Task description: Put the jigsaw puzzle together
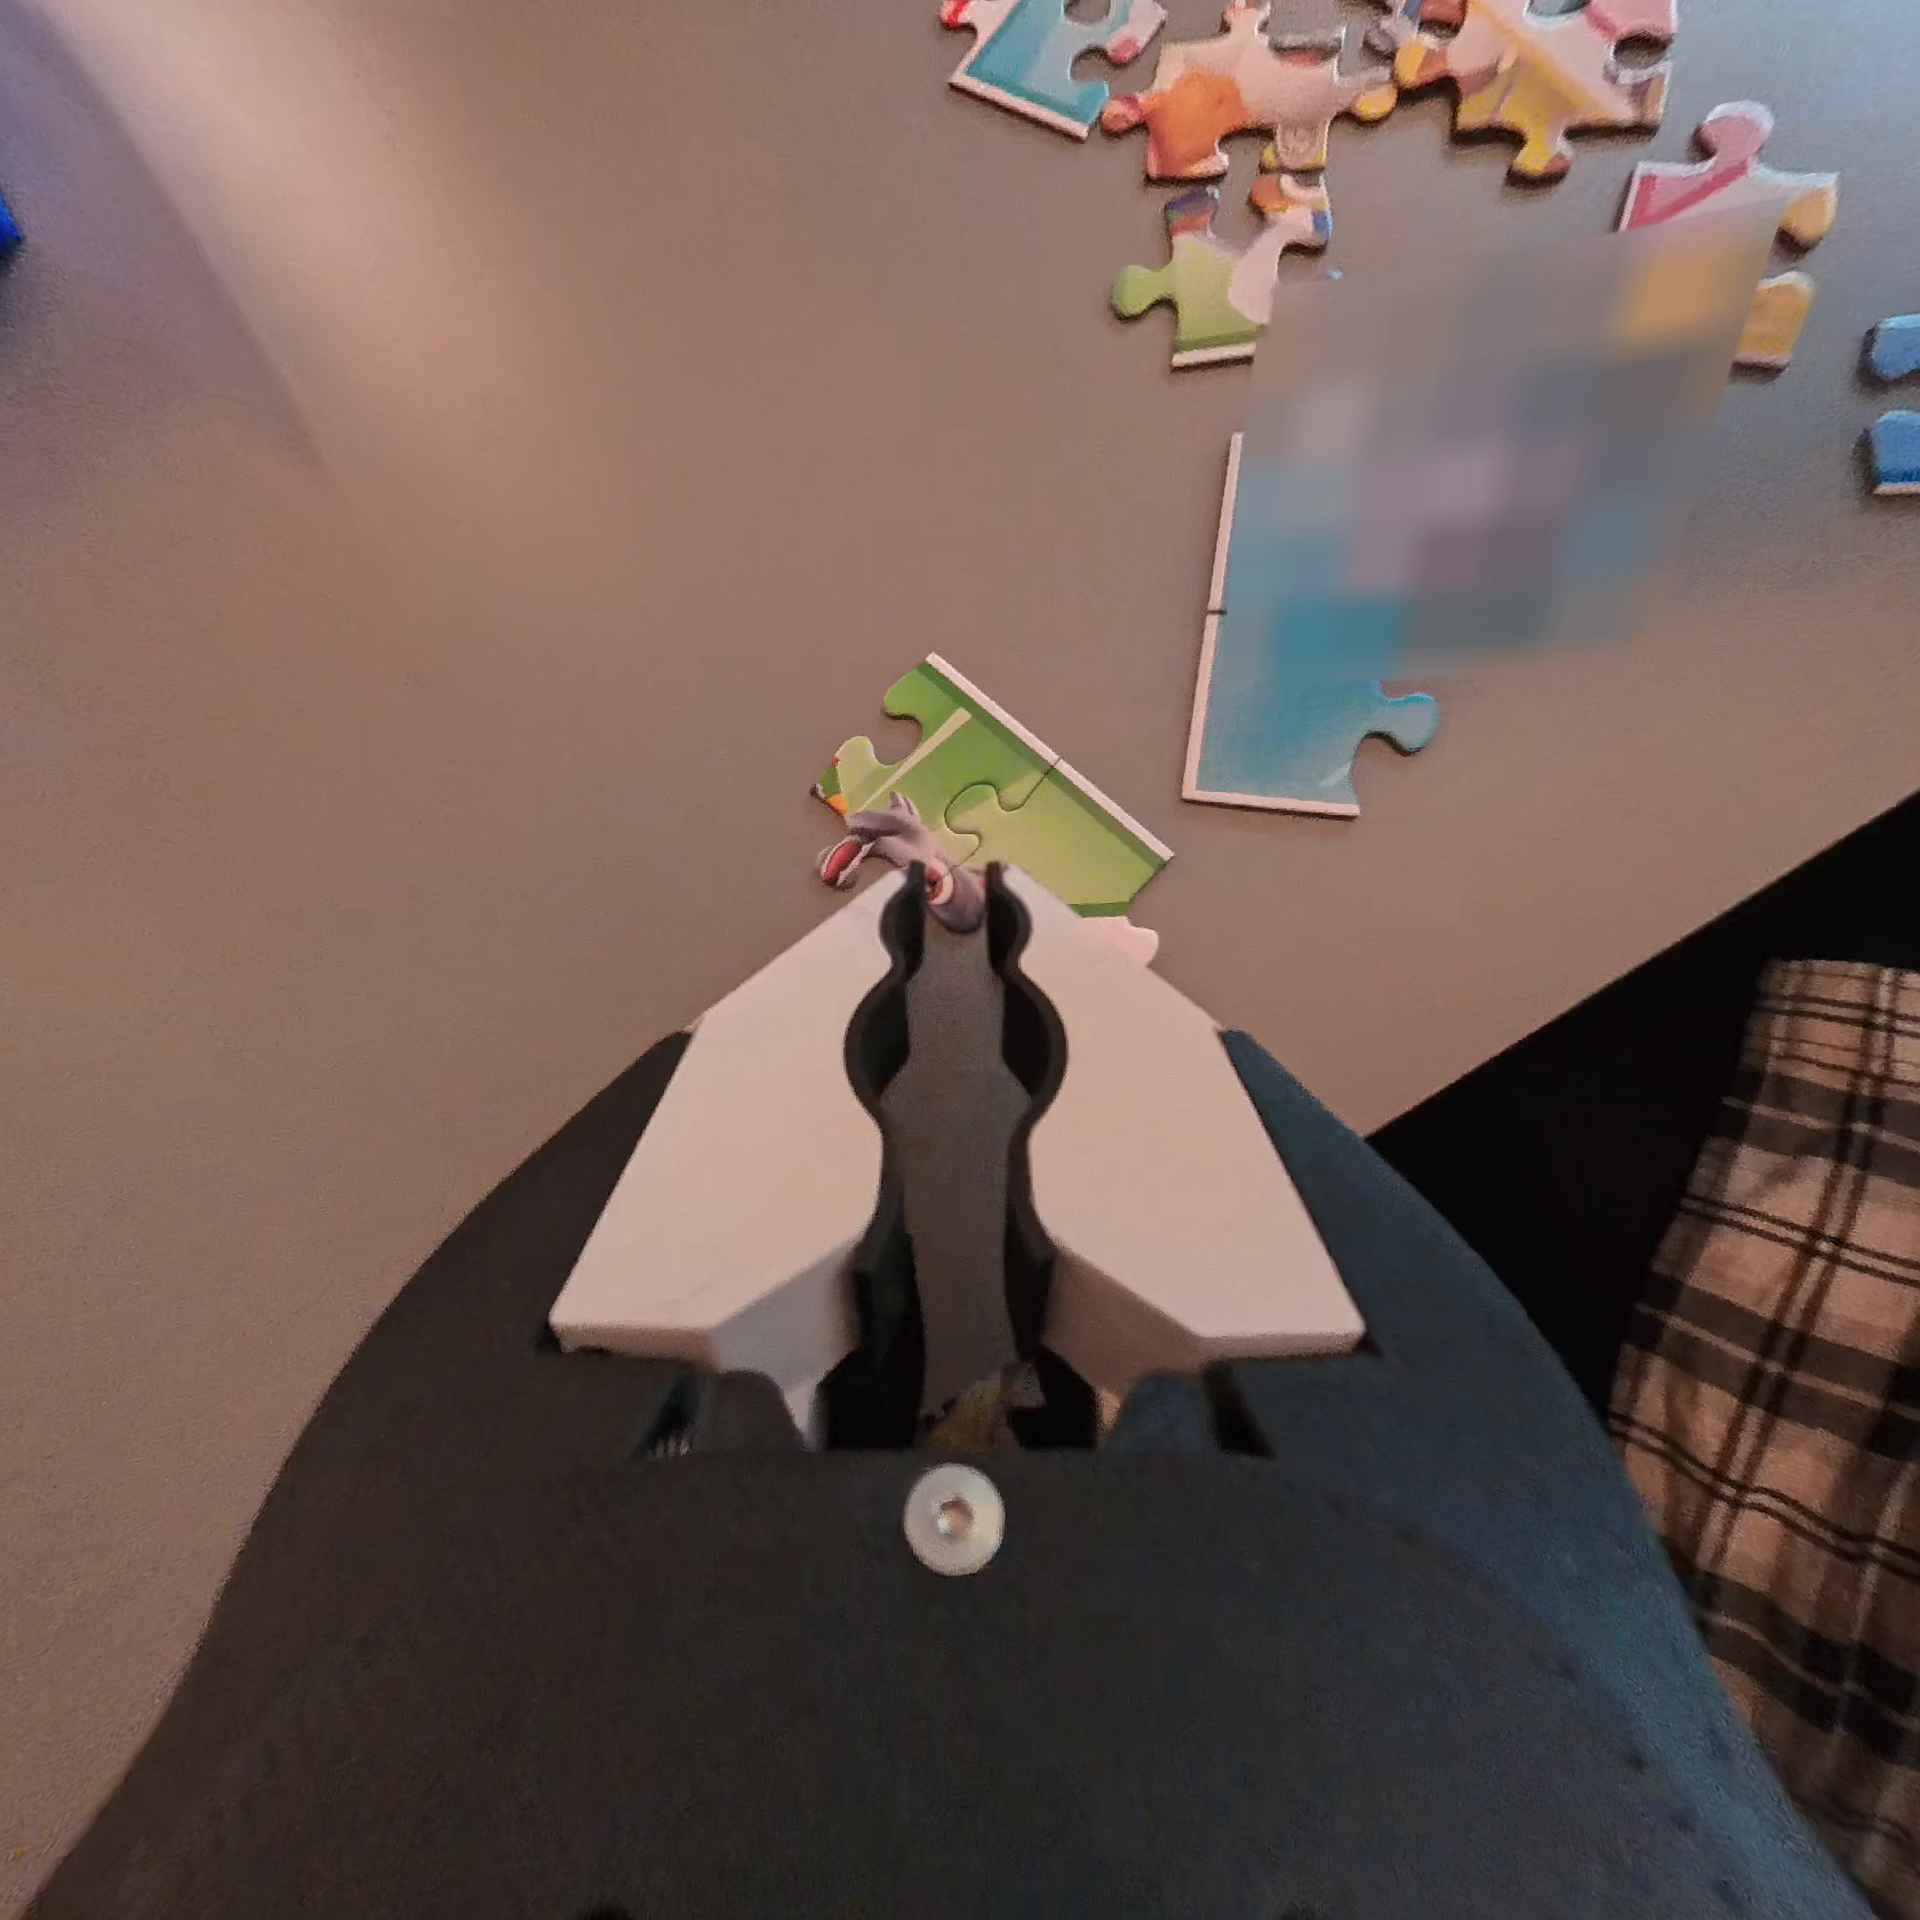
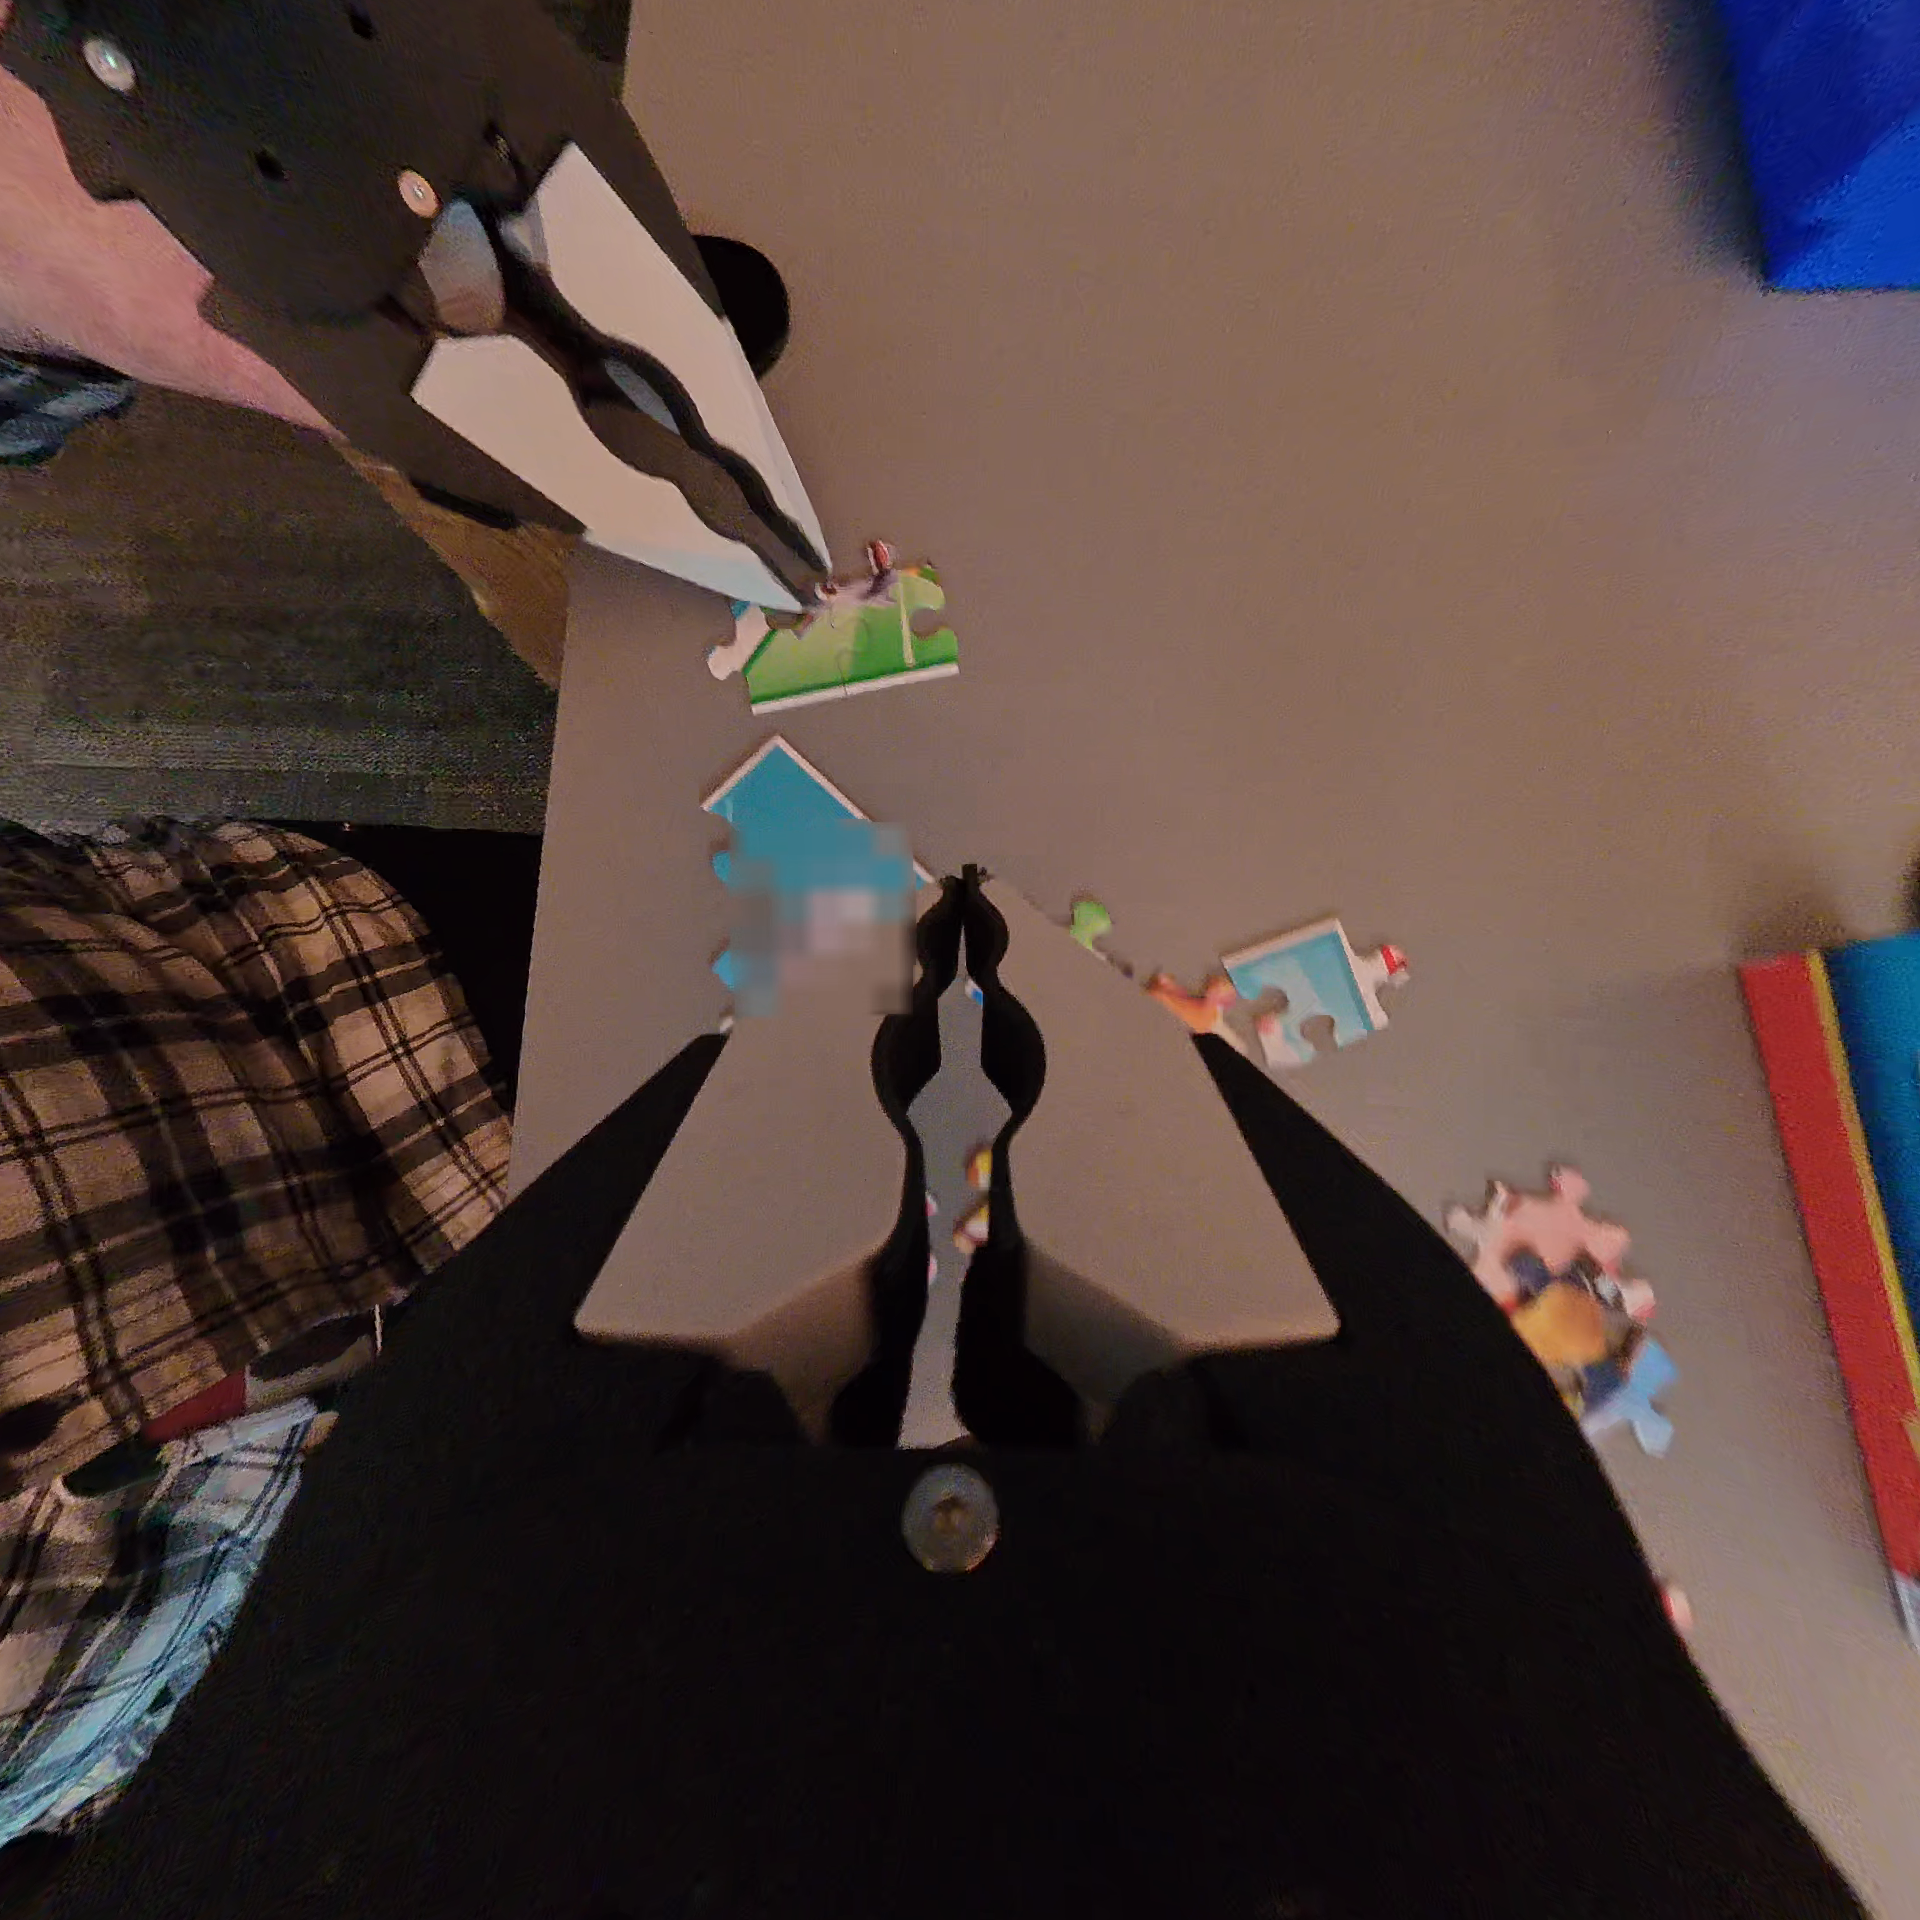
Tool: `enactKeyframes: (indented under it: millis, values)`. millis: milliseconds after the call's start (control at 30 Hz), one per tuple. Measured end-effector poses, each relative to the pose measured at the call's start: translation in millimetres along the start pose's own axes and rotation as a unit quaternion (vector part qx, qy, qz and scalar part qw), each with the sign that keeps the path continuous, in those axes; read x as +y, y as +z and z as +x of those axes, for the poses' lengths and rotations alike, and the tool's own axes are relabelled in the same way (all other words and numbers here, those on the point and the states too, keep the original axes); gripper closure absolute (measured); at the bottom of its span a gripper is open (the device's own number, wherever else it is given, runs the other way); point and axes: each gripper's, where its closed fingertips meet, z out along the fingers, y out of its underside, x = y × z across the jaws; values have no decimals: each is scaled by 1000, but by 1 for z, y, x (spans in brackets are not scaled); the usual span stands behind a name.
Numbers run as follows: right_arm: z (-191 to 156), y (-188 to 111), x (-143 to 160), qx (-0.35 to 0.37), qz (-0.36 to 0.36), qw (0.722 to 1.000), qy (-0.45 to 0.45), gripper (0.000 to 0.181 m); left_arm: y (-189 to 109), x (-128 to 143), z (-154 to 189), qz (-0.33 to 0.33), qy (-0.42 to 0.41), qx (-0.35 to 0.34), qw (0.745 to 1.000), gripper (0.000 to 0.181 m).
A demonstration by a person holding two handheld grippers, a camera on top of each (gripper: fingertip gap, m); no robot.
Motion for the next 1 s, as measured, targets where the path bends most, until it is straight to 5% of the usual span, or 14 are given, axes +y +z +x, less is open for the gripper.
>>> enactKeyframes:
  millis: [167,367,767,833,1000]
  values:
    - [0,-24,22,22,24,999,23,181,6,-4,11,-21,-48,24,998,146]
    - [-1,-41,42,33,58,996,57,181,17,-11,9,-55,-65,55,995,144]
    - [11,-73,82,56,96,988,108,181,50,-45,0,-113,117,153,975,161]
    - [15,-81,87,63,108,985,117,181,53,-46,-10,-139,77,134,978,133]
    - [23,-91,101,73,117,982,130,181,47,-42,5,-136,11,131,982,111]
